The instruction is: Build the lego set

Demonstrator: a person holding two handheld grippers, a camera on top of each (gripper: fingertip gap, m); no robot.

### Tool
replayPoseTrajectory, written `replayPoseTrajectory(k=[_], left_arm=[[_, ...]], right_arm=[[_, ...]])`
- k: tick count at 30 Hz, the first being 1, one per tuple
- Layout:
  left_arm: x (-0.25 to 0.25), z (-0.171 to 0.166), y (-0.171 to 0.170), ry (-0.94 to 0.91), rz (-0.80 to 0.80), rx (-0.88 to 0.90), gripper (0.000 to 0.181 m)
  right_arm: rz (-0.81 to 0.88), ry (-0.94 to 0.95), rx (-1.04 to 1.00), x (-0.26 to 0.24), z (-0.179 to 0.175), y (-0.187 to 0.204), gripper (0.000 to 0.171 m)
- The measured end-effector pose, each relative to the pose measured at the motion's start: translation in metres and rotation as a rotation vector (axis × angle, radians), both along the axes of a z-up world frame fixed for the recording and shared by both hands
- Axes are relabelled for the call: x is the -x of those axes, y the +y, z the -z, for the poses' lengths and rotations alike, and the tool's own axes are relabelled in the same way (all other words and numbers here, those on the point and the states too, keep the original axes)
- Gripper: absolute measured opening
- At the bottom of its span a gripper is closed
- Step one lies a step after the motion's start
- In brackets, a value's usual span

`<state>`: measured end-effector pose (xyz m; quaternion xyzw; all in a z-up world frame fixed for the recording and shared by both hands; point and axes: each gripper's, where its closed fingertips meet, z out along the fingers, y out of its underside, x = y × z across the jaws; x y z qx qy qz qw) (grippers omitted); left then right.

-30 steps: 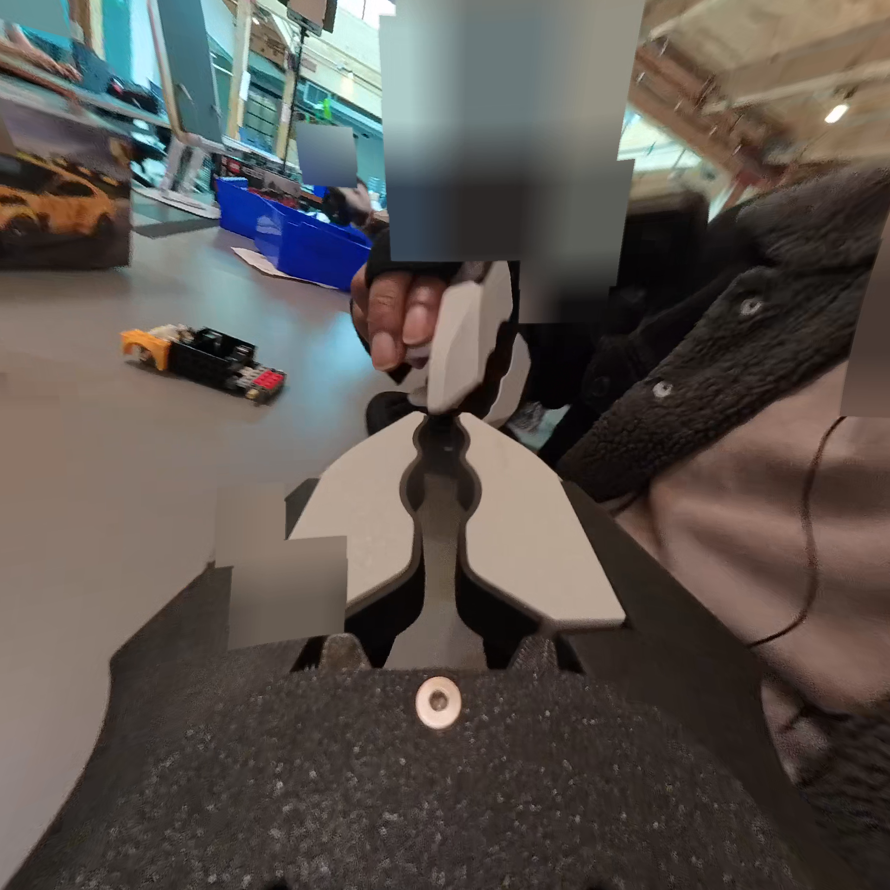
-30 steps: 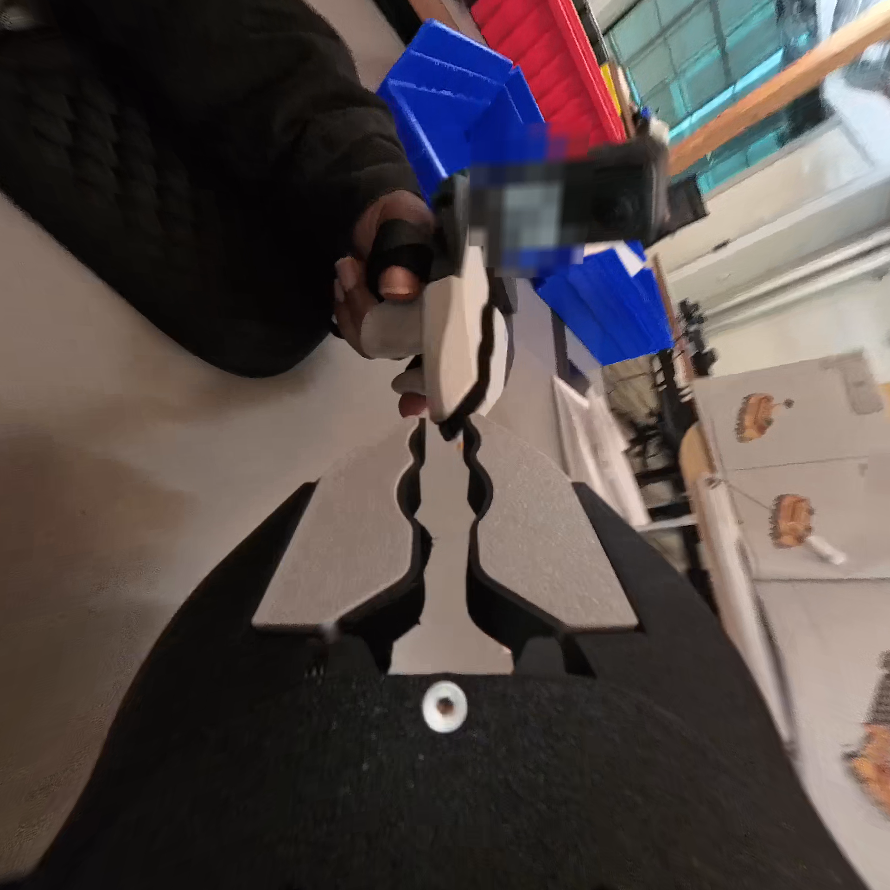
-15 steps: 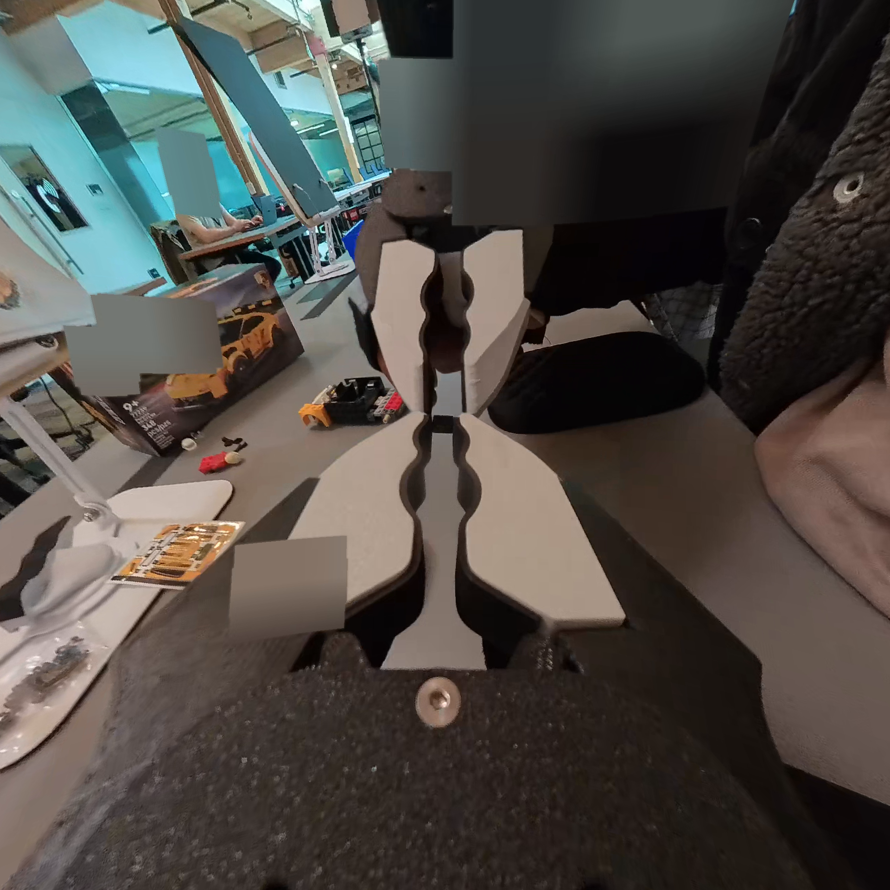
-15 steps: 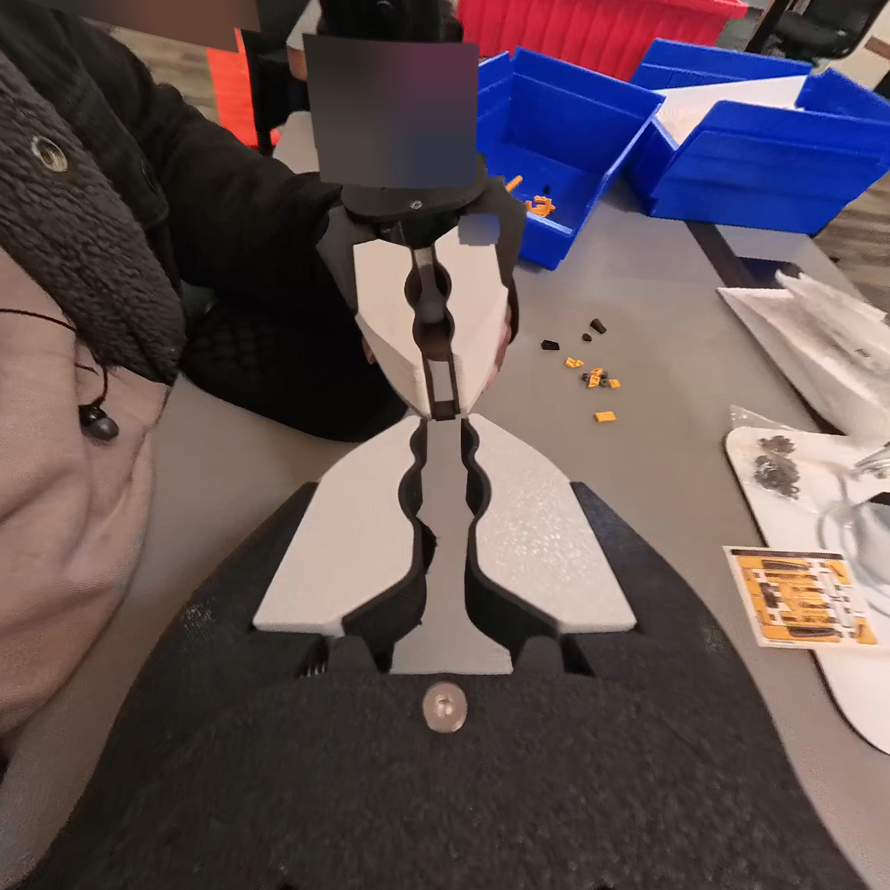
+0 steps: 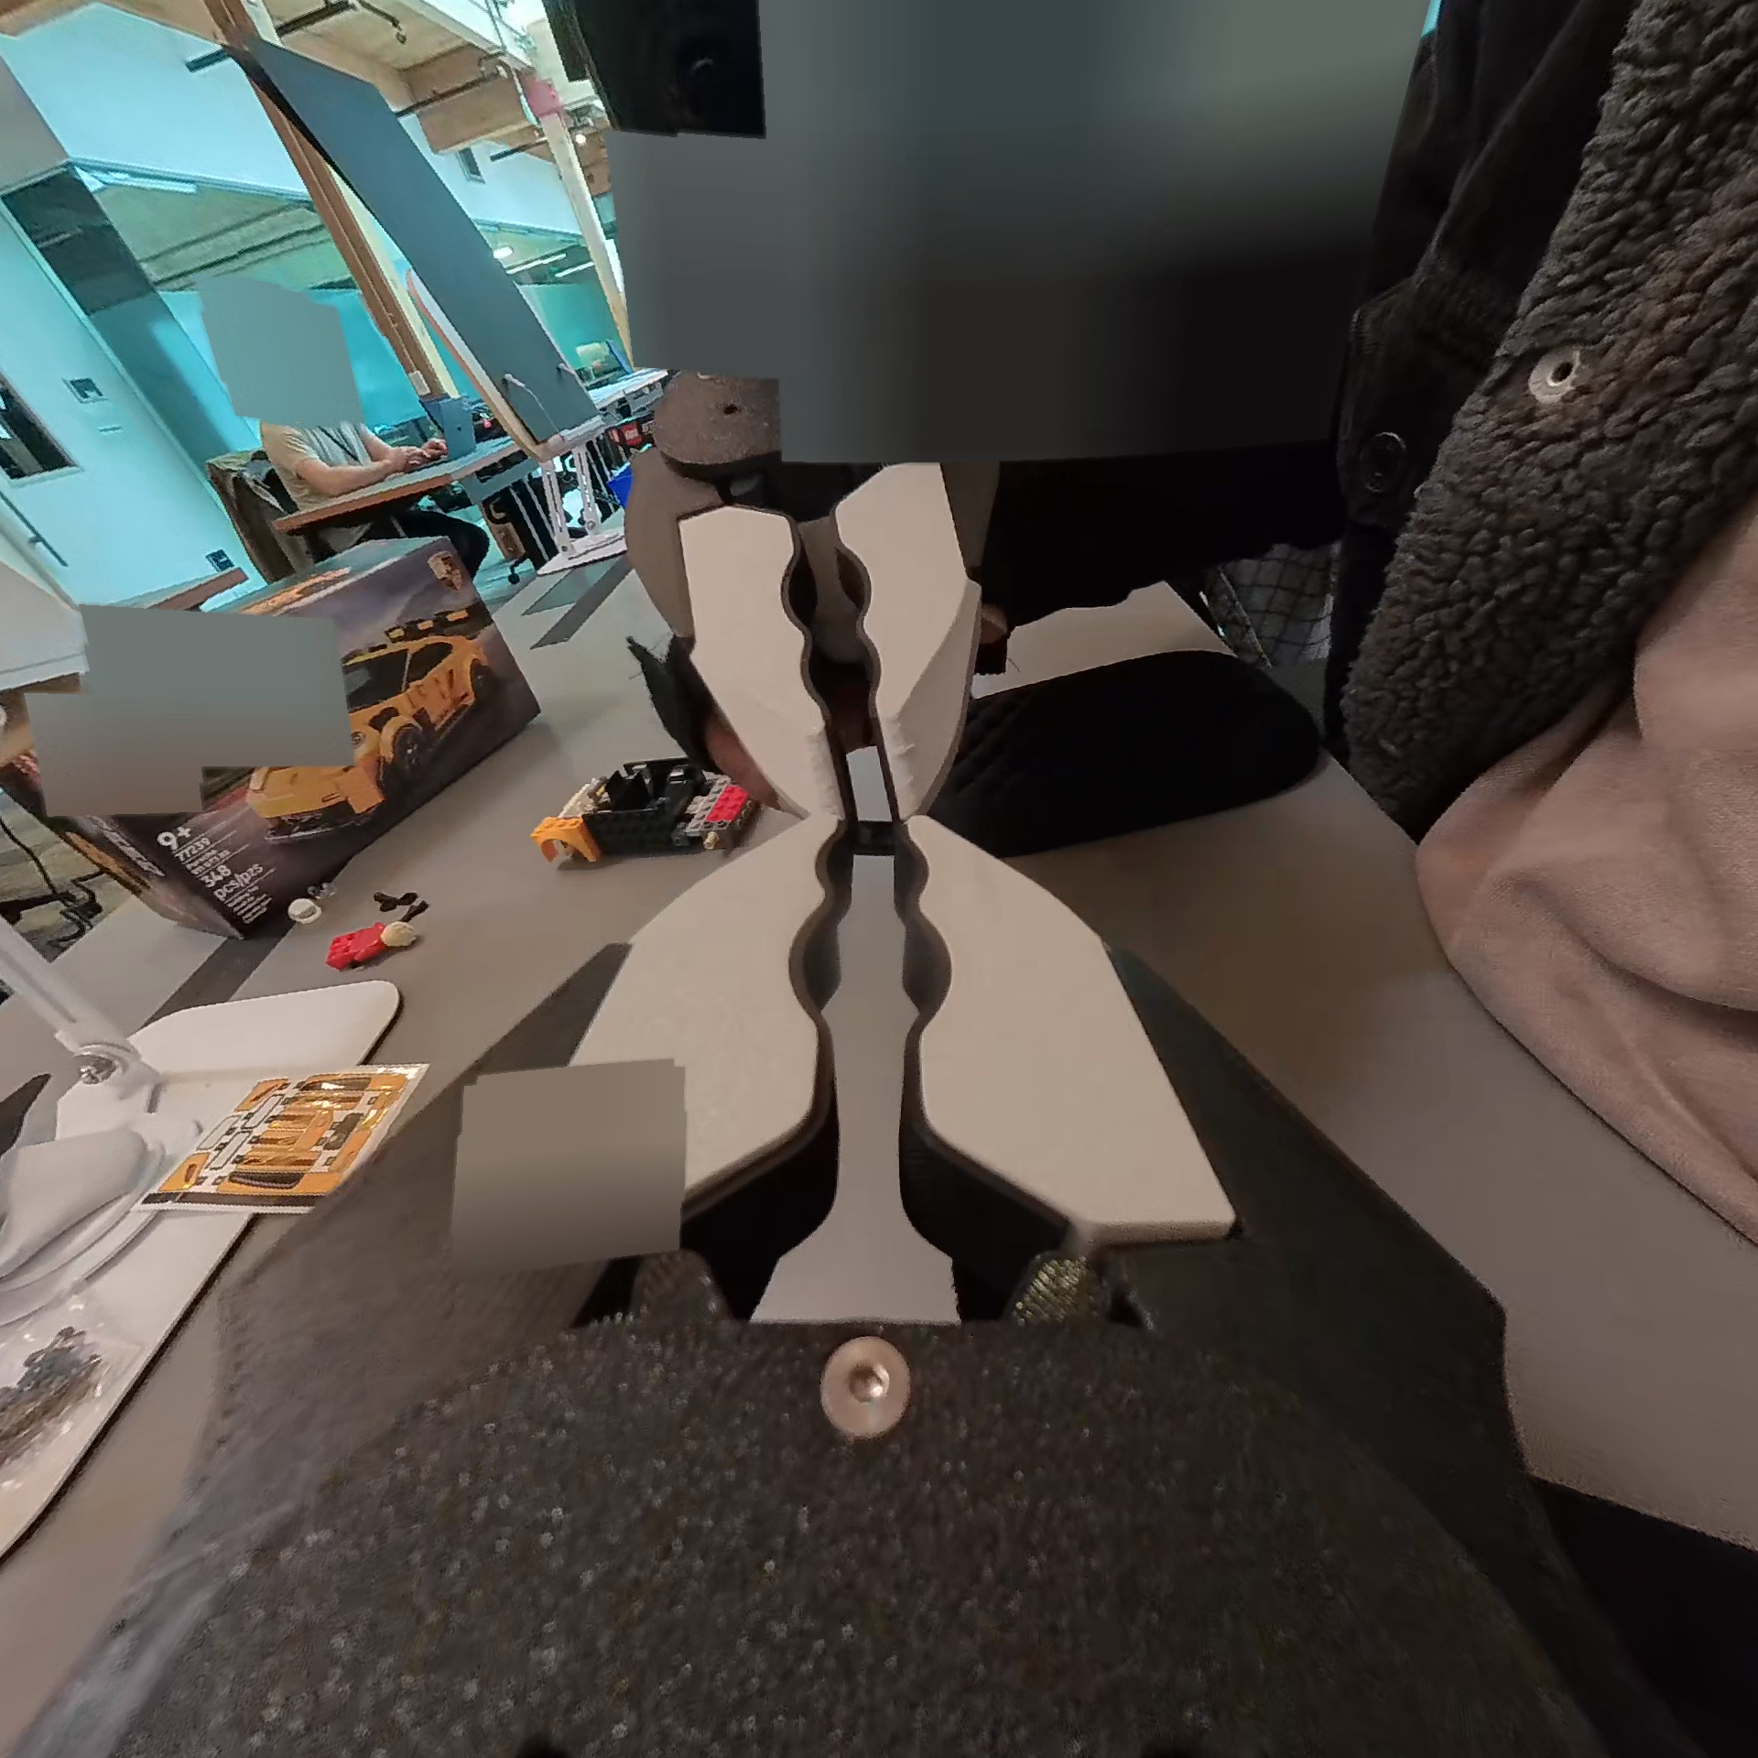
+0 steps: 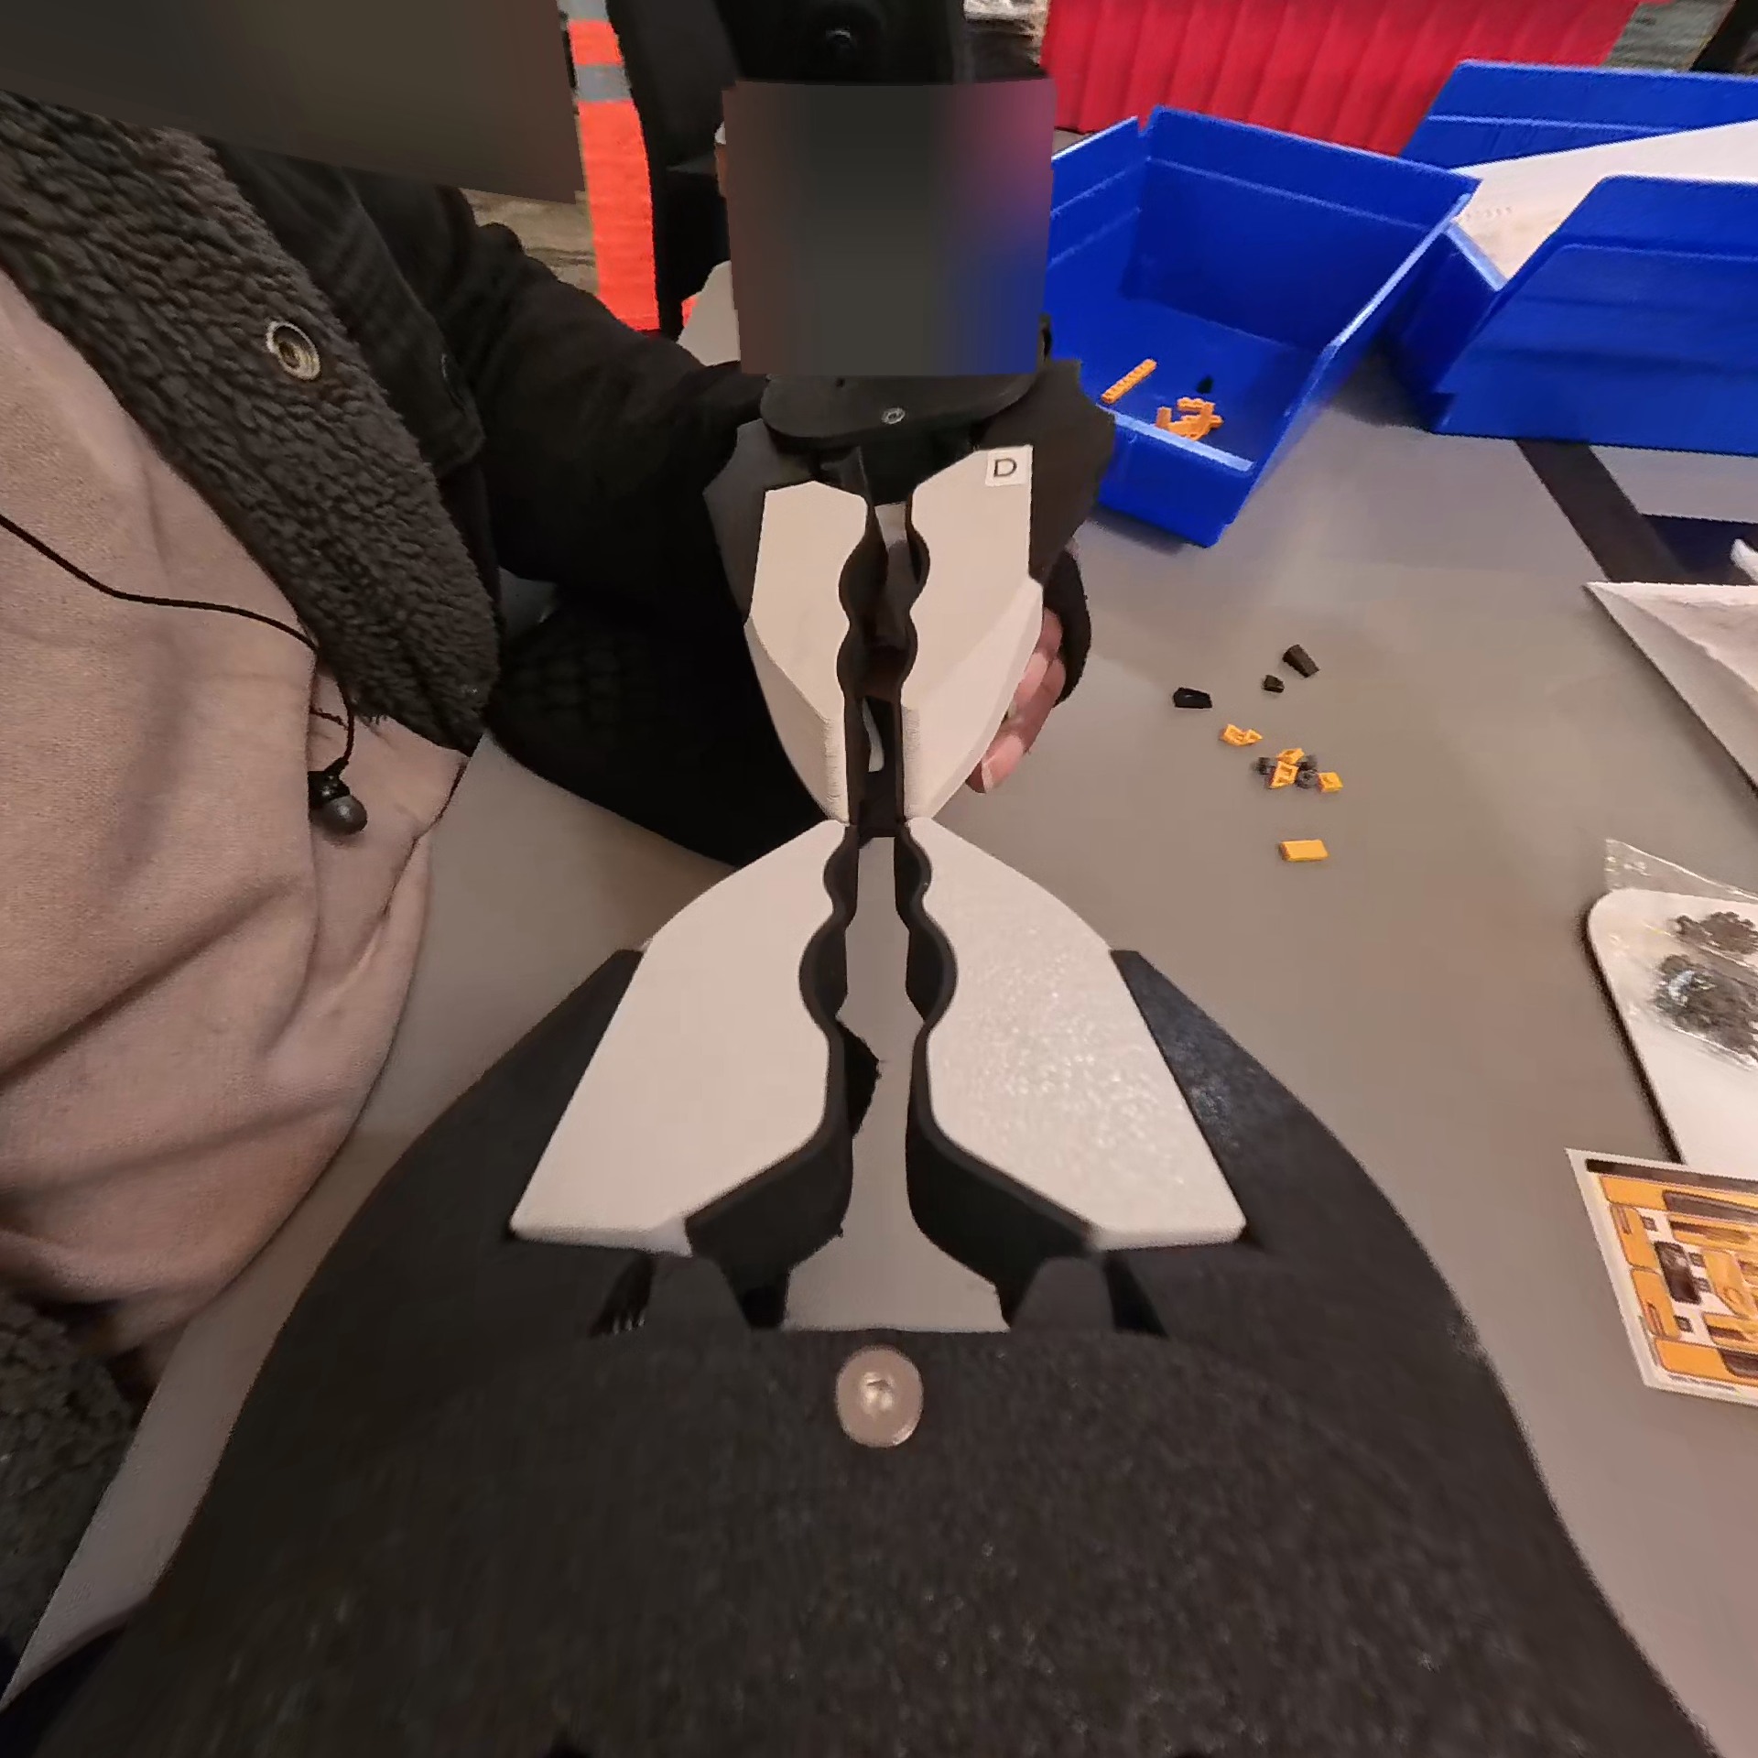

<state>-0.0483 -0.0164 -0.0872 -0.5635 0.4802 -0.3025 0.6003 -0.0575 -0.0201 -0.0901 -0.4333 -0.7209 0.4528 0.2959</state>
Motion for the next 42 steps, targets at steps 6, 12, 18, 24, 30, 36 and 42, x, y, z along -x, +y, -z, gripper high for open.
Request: replayPoseTrajectory(k=[6,12,18,24,30,36,42], left_arm=[[0.000,0.001,0.001,-0.001,-0.003,0.007,0.007],[0.003,-0.001,0.003,-0.022,-0.011,0.017,0.008],[0.007,0.005,0.007,0.009,-0.031,0.024,0.000],[0.043,-0.001,0.037,-0.046,-0.200,0.046,0.000],[0.094,0.001,0.072,-0.072,-0.462,0.094,0.000],[0.132,0.022,0.096,-0.062,-0.670,0.188,0.000],[0.137,0.038,0.101,-0.029,-0.708,0.229,0.000]], right_arm=[[0.004,0.009,0.026,-0.001,0.001,0.001,0.006],[0.020,0.021,0.036,-0.003,0.002,0.005,0.000],[0.034,0.006,0.015,-0.005,0.009,0.005,0.000],[0.078,-0.037,-0.038,-0.006,0.024,0.013,0.000],[0.156,-0.050,-0.049,-0.002,0.032,0.029,0.000],[0.339,-0.048,-0.105,0.024,0.023,0.084,0.002],[0.273,-0.204,-0.278,0.071,0.060,0.129,0.013]])
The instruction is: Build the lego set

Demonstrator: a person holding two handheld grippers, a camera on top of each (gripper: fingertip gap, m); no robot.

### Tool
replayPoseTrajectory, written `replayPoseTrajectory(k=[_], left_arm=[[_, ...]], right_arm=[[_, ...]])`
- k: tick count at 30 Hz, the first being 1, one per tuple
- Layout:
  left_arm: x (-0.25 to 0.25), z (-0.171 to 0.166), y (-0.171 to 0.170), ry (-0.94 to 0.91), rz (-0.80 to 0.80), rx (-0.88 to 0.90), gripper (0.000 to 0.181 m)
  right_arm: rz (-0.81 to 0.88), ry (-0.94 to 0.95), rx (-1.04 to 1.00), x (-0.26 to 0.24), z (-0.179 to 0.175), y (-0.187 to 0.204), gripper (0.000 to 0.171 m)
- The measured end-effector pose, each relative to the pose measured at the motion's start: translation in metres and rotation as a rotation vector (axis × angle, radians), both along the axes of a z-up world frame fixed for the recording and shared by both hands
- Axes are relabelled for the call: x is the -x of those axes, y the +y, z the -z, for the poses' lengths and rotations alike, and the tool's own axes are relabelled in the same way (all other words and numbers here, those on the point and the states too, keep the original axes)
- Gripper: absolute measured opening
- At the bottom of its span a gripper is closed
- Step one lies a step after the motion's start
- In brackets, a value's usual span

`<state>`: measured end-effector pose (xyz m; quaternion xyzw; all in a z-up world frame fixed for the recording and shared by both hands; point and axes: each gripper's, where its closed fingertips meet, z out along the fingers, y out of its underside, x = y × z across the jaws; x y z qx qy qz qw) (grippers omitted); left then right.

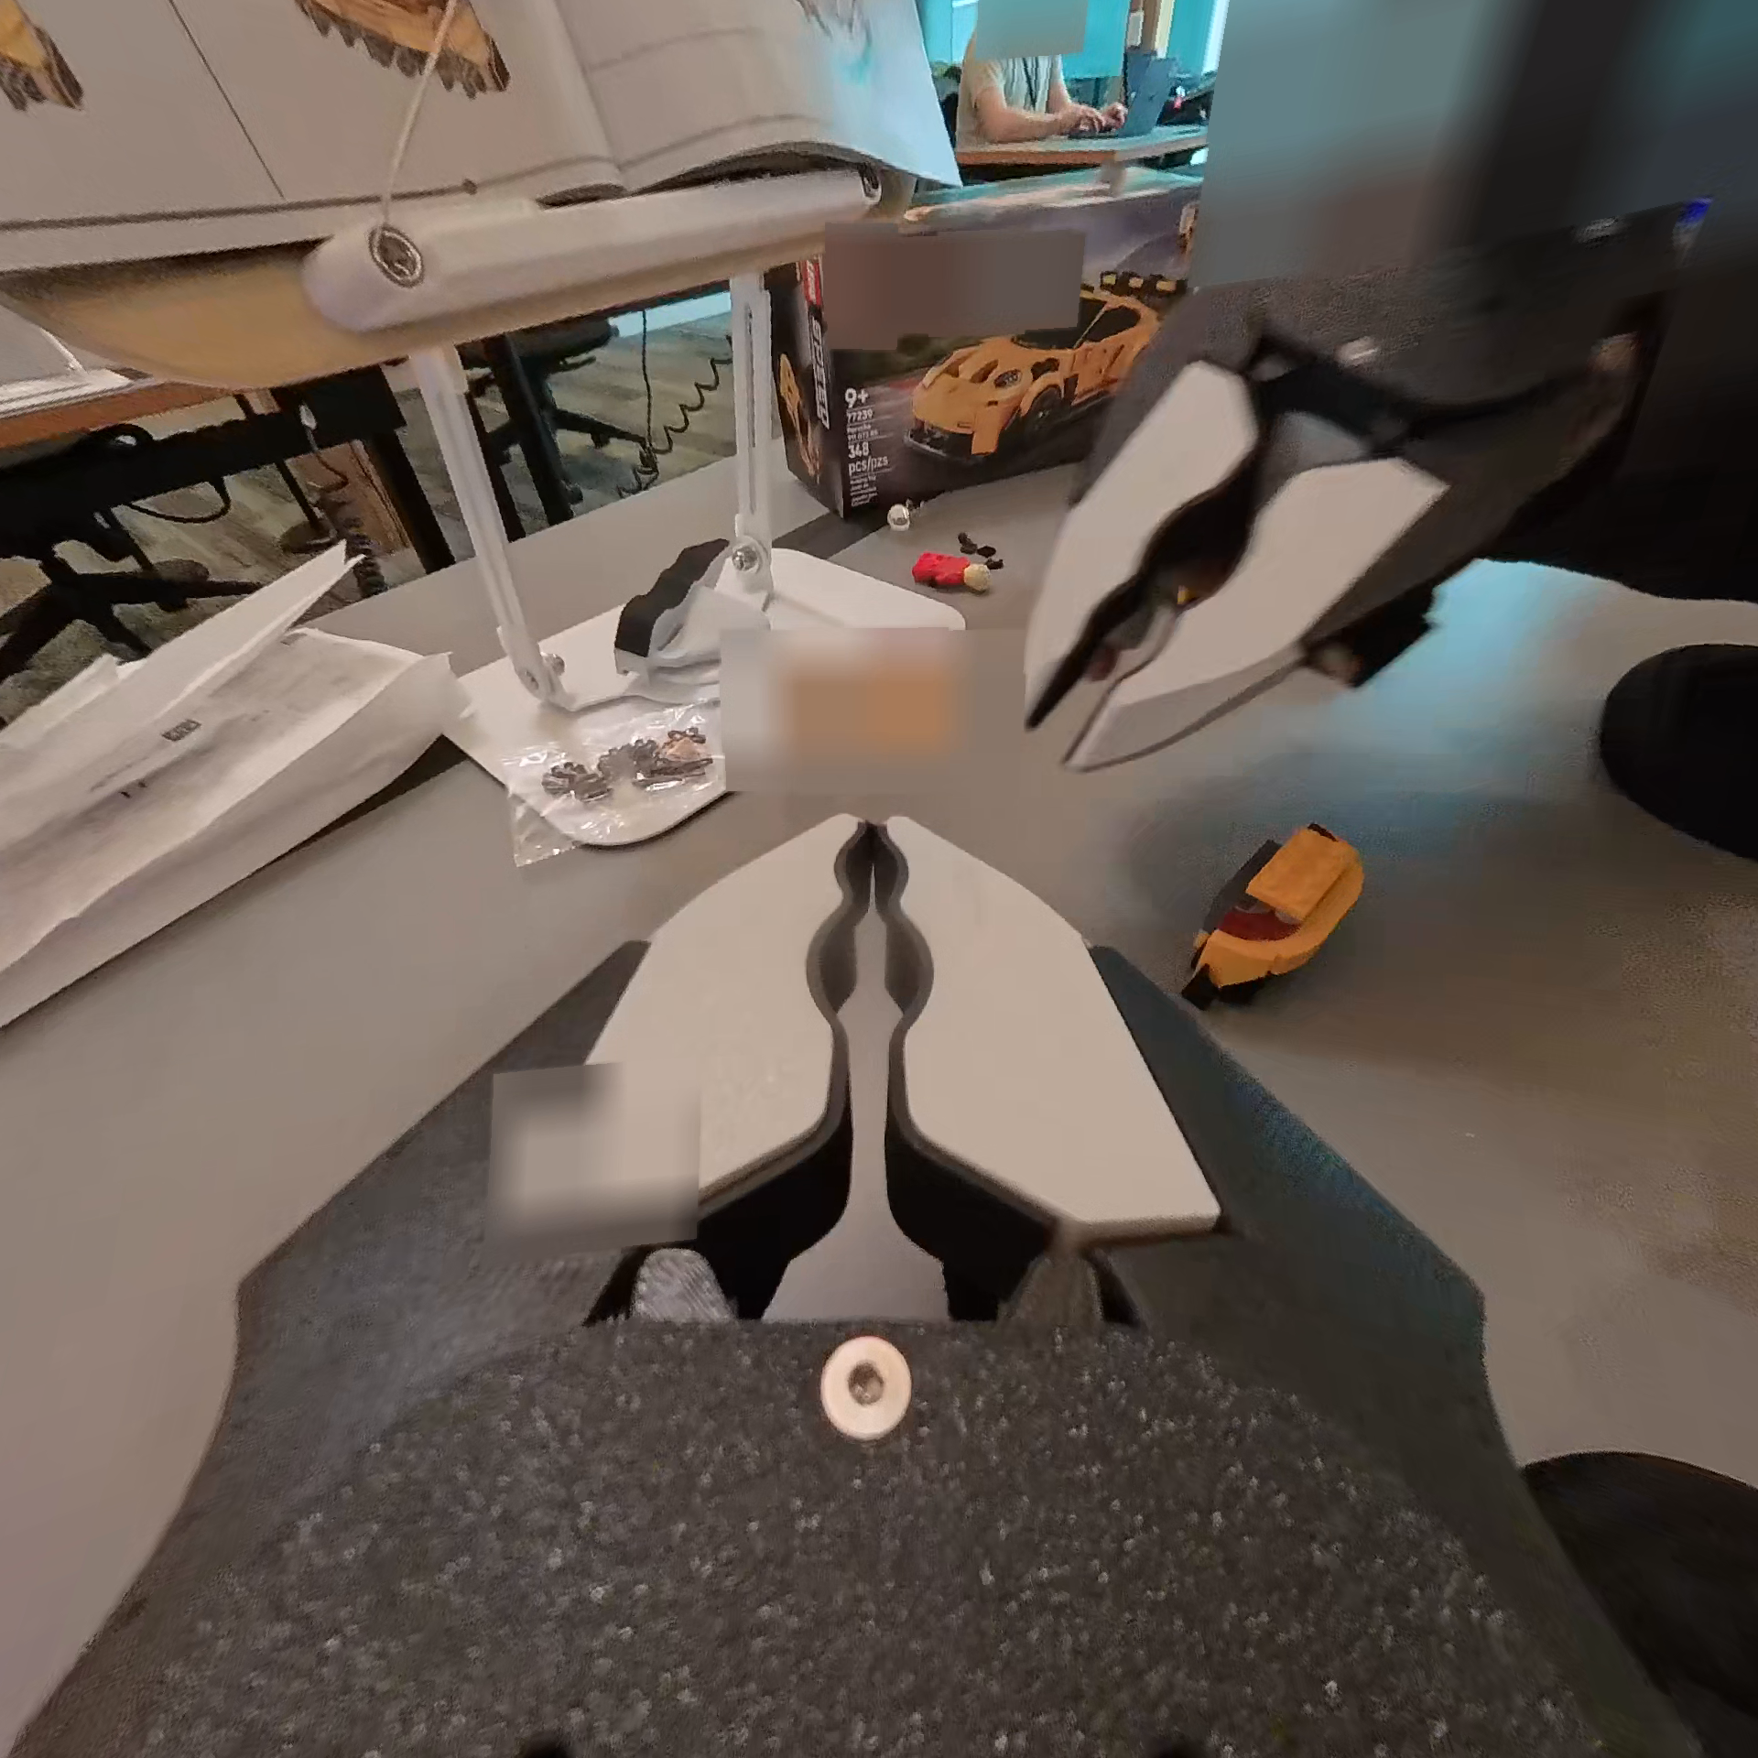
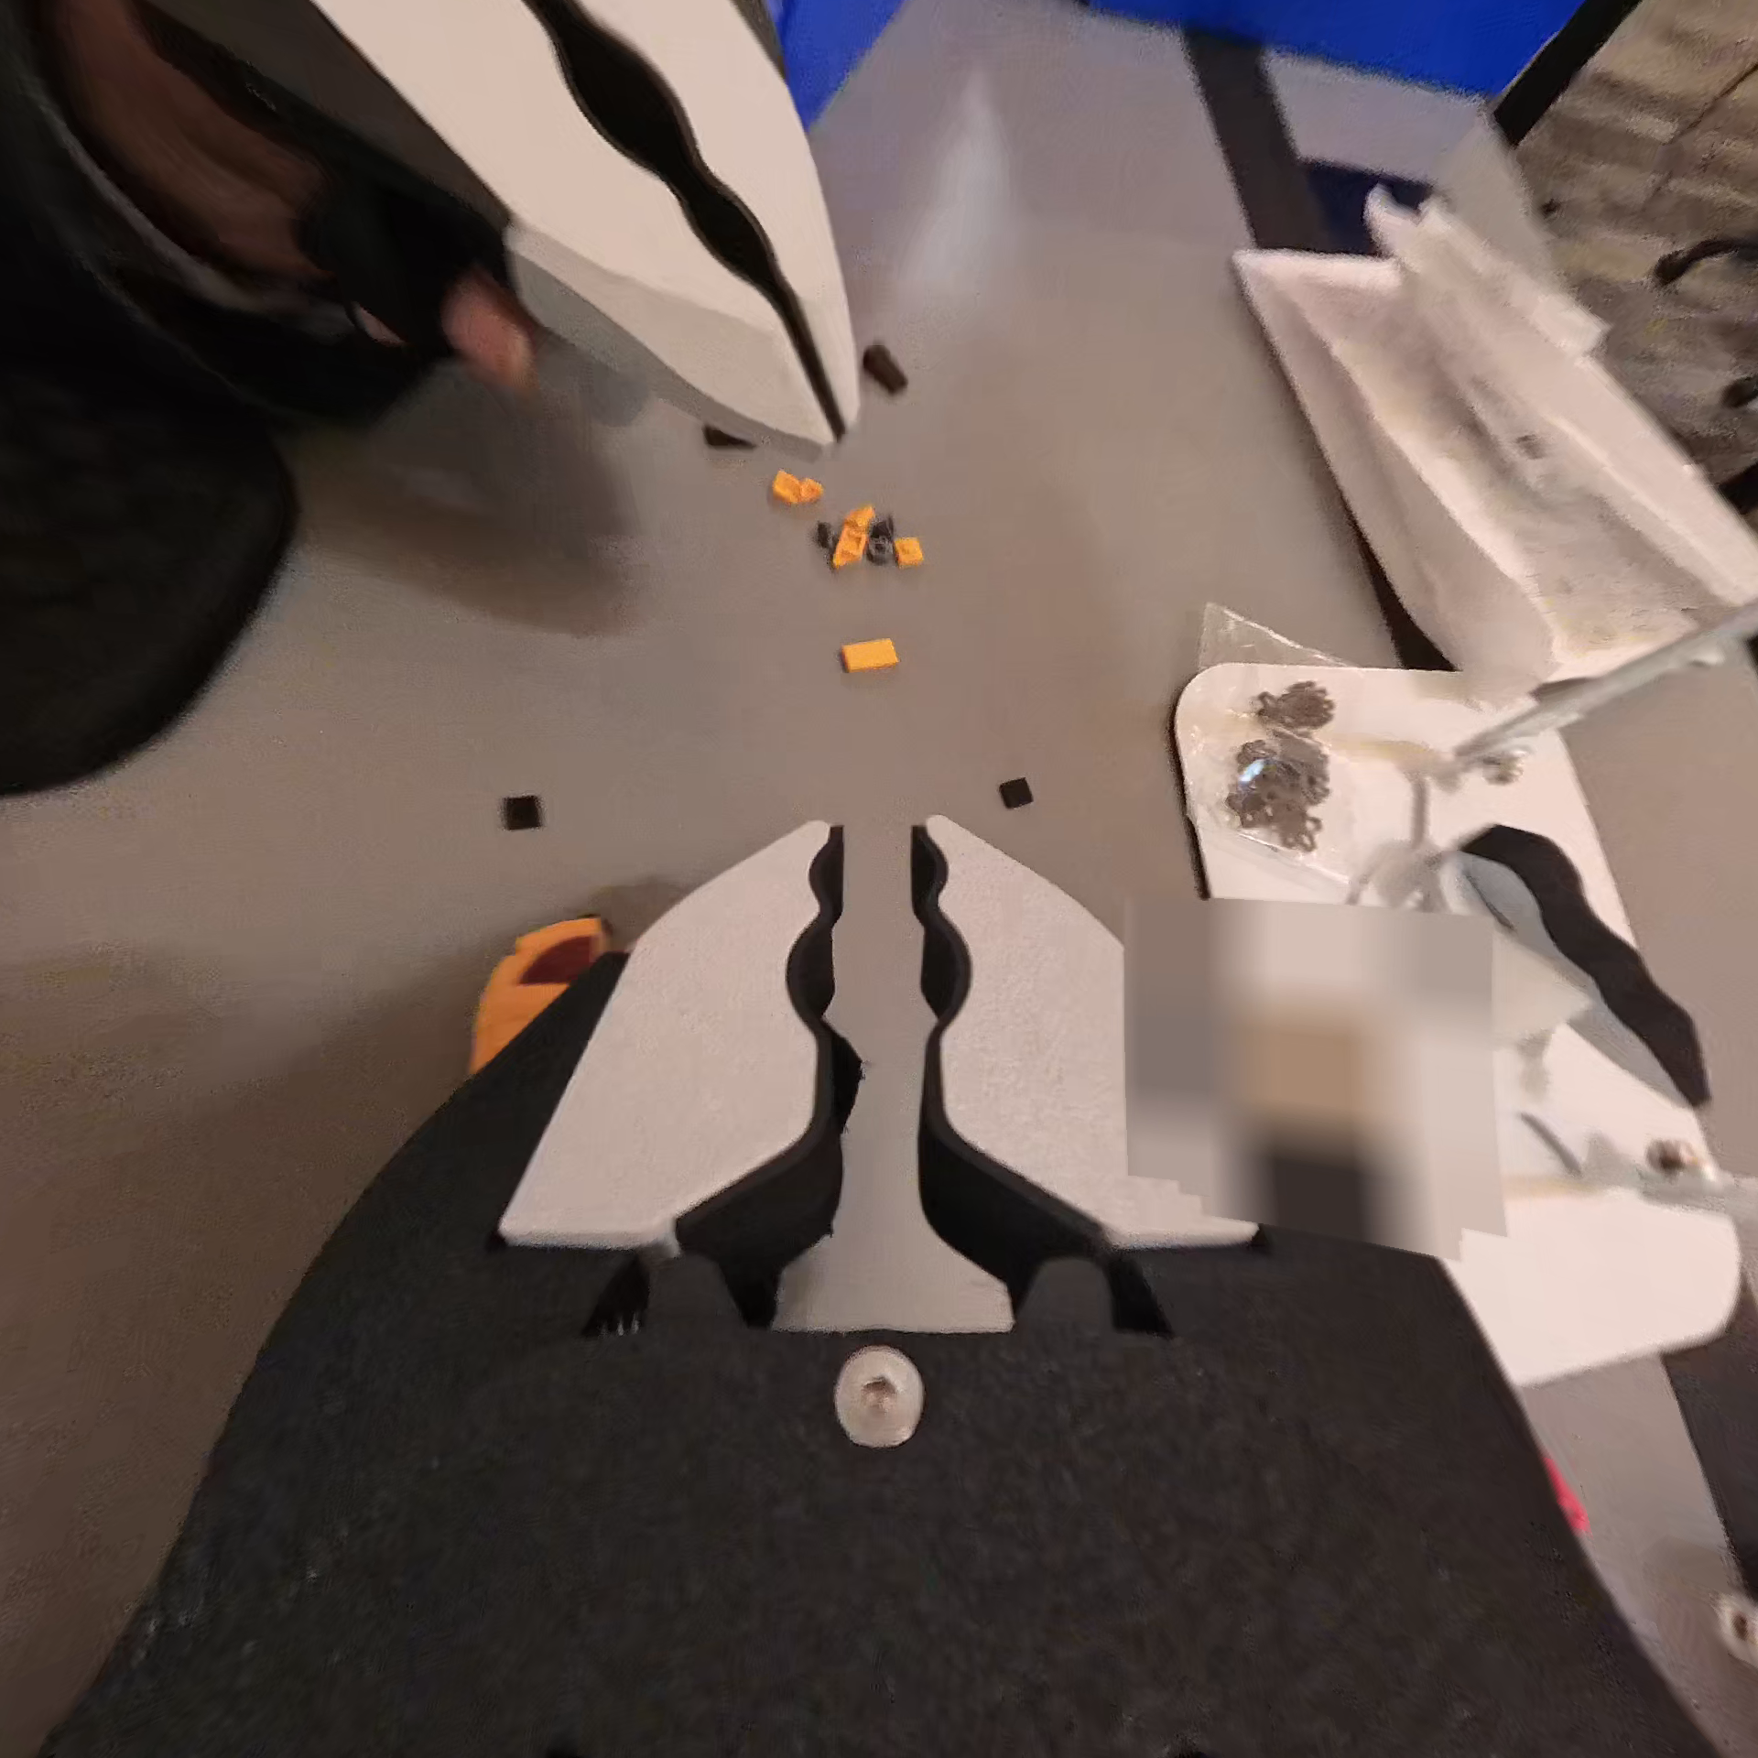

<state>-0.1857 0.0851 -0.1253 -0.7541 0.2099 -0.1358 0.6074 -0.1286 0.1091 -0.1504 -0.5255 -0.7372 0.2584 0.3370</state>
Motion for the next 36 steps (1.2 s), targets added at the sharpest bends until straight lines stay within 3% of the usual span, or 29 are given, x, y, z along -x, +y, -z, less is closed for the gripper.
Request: replayPoseTrajectory(k=[6,16,27,36], left_arm=[[0.000,0.009,0.001,0.032,0.007,0.016,0.000],[0.005,0.009,0.002,-0.002,0.004,0.025,0.000],[0.002,0.009,0.002,-0.001,0.011,0.025,0.000],[-0.004,0.011,0.001,-0.004,0.040,0.025,0.000]], right_arm=[[-0.087,-0.215,0.032,0.038,0.043,0.033,0.014],[-0.143,-0.361,0.053,0.048,0.062,0.046,0.015],[-0.142,-0.366,0.120,0.043,0.062,0.038,0.007],[-0.112,-0.202,0.127,-0.006,0.017,0.012,0.007]])
